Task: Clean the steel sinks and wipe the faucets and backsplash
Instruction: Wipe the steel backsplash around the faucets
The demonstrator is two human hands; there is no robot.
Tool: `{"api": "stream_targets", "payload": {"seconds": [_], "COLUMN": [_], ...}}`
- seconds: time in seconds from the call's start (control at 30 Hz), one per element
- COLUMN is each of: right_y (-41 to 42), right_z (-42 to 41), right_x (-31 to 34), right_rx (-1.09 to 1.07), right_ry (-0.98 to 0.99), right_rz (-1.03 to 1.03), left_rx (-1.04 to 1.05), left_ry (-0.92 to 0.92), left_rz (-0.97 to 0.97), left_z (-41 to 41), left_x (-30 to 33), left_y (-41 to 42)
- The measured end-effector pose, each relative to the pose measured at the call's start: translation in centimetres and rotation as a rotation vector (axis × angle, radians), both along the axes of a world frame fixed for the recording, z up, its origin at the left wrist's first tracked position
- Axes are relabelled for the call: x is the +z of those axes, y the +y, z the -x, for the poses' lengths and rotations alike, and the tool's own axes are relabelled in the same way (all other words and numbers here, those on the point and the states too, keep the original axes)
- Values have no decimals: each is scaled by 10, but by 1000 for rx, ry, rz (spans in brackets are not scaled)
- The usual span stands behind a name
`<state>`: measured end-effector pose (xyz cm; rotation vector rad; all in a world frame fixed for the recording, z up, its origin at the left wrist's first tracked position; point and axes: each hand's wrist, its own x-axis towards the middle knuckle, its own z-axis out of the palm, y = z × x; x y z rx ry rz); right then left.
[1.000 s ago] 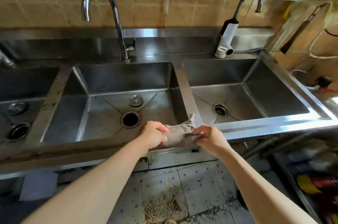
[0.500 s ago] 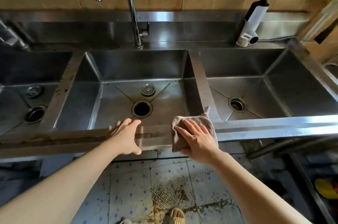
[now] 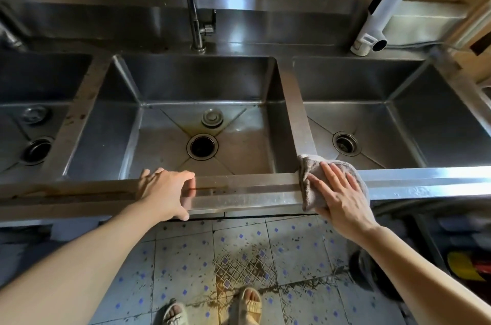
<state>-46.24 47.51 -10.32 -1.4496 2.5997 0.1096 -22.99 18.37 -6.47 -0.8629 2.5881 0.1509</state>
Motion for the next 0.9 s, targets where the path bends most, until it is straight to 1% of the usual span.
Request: {"api": "stream_targets", "payload": {"seconds": [0.13, 0.2, 0.3, 0.33, 0.4, 0.53, 0.6, 0.67, 0.73, 0.8, 0.9], "right_y": [-48, -80, -124, -136, -153, -151, -136, -113, -100, -100, -122], "right_z": [-43, -72, -113, -125, -140, -123, -99, -75, -68, -73, -89], "right_x": [-3, -3, -5, -4, -1, 9, 15, 14, 13, 7, 0], "right_rx": [131, 167, 195, 202, 242, 304, 381, 361, 325, 316, 332], "right_ry": [-12, -45, -59, -65, -81, -165, -102, -44, -4, 29, 44], "right_rz": [65, 81, 35, 35, 39, 36, 13, -33, -85, -81, -64], "left_rx": [-23, -32, 36, 51, 57, 116, 135, 125, 106, 93, 72], "left_ry": [25, 56, 125, 136, 104, -26, -59, -58, -45, -35, -21], "left_rz": [-12, -48, -164, -175, -141, -59, -43, -34, -22, -14, -9], "left_z": [0, -3, -19, -28, -46, -85, -98, -103, -105, -105, -104], "left_x": [0, 0, -3, -4, -4, -3, -4, -5, -6, -8, -9], "left_y": [-3, -3, -10, -15, -30, -67, -80, -86, -88, -88, -91]}}
